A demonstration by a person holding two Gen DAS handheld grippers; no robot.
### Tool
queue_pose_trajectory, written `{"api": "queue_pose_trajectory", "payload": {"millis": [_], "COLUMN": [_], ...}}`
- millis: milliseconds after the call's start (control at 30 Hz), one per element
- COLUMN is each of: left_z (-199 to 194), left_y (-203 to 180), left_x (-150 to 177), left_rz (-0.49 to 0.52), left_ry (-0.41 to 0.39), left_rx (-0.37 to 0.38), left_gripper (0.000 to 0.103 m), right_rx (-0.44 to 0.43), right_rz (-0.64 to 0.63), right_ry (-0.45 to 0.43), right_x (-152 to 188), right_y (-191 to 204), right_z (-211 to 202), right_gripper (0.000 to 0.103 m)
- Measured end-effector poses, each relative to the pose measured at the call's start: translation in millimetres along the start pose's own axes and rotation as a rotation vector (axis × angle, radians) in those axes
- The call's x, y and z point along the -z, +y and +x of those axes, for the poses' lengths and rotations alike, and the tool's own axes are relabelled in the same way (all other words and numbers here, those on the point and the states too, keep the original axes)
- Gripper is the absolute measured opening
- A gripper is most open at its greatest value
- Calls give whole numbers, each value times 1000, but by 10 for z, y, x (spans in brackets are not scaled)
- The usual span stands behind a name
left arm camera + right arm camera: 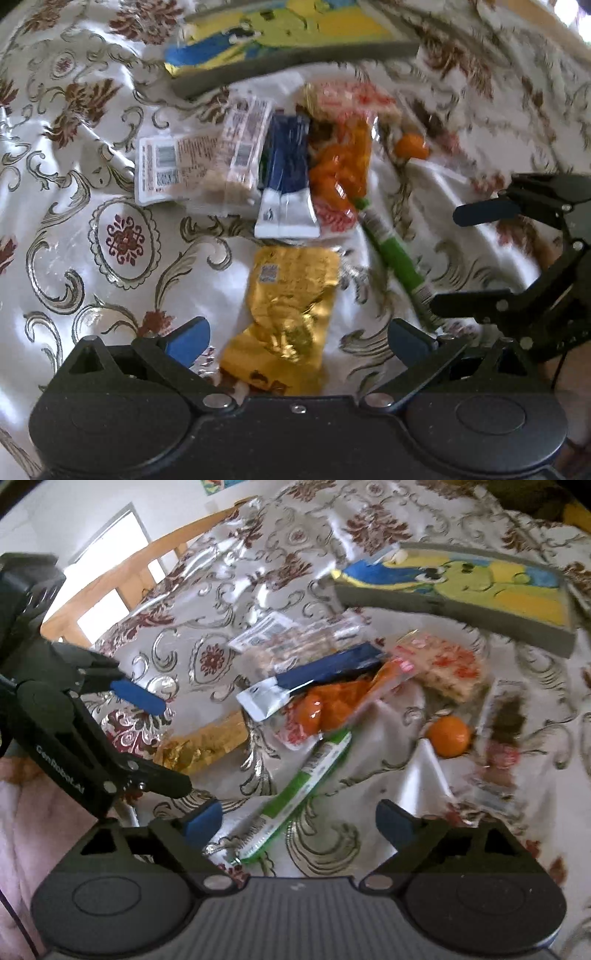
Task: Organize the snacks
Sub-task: 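Lower the left tool onto the gold foil pouch while the right tool reaches the green stick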
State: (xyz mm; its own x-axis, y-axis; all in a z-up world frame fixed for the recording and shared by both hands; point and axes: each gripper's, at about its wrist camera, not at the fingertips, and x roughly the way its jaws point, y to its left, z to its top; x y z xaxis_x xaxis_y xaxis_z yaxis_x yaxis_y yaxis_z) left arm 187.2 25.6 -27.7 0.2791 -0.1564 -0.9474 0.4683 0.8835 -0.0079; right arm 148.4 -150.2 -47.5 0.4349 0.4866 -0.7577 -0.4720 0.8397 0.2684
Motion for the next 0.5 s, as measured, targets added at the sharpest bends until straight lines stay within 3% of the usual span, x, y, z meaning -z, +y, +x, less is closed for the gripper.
{"api": "queue_pose_trajectory", "payload": {"millis": [267, 500], "left_z": [162, 203], "left_y": [212, 274], "left_x": [-6, -7], "left_rz": [-98, -154], "left_ry": [82, 80], "left_rx": [94, 115], "left_gripper": [95, 75], "right_rx": [-42, -77], "right_rz": [31, 99], "right_ry": [42, 34], "right_x": [42, -6], "right_y": [-74, -174], "right_z": [151, 208], "right_gripper": [74, 58]}}
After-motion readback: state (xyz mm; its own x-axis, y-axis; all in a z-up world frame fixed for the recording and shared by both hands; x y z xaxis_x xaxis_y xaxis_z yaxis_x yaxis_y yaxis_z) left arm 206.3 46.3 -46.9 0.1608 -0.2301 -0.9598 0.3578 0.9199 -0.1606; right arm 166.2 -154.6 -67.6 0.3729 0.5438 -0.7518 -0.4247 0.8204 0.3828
